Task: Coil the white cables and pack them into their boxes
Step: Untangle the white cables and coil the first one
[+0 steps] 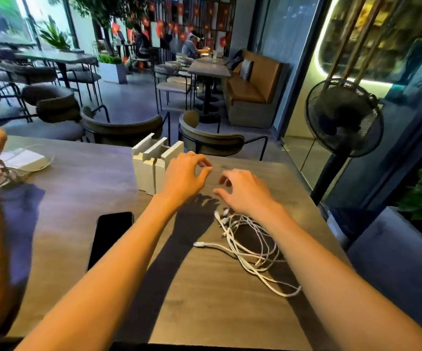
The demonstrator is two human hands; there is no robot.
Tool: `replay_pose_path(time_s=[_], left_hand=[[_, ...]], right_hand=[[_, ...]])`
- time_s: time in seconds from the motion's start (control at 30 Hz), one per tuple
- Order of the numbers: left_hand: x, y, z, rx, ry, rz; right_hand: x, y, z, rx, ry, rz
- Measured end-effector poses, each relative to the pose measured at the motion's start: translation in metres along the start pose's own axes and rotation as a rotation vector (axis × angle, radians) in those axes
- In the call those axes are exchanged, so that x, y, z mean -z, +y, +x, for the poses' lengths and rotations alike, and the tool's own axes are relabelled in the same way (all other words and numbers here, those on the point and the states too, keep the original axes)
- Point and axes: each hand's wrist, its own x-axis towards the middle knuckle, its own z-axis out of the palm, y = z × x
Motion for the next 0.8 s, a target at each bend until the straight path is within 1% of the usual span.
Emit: replay_pose_path(time_s=[0.1,0.17,0.23,0.27,0.33,0.4,0.43,0.47,0.53,0.6,0.7,0.8], left_hand=[[0.005,-0.009,0.000,-0.018,0.068,-0.016],[0.008,-0.015,0.000,-0.021,0.172,0.037],[0.012,-0.022,0.002,0.034,0.269,0.133],[0.015,-0.026,0.005,0.098,0.285,0.193],[0.020,-0.039,0.011,0.297,0.223,0.267],[0.022,-0.056,0.015,0.487,0.093,0.211],[0.022,-0.063,0.016,0.540,0.028,0.156],[0.020,-0.069,0.016,0.555,-0.013,0.110],[0.016,-0.074,0.017,0.507,-0.014,0.052],[0.011,-0.066,0.021,0.411,-0.015,-0.005],[-0.007,-0.040,0.031,0.279,-0.117,-0.078],[-0.039,-0.011,0.042,0.168,-0.176,-0.115]], right_hand=[[-0.007,-0.015,0.007,0.039,-0.012,-0.005],[-0.008,-0.022,0.011,0.069,-0.005,-0.008],[-0.008,-0.027,0.015,0.083,0.005,-0.022],[-0.008,-0.029,0.017,0.085,0.007,-0.029],[-0.008,-0.030,0.020,0.088,0.012,-0.031],[-0.008,-0.031,0.022,0.098,0.018,-0.032],[-0.009,-0.031,0.022,0.101,0.019,-0.034],[-0.009,-0.031,0.022,0.100,0.019,-0.037],[-0.007,-0.028,0.023,0.093,0.021,-0.042],[-0.004,-0.023,0.023,0.081,0.027,-0.042],[0.003,-0.010,0.020,0.044,0.037,-0.038],[0.010,0.012,0.012,-0.013,0.056,-0.049]])
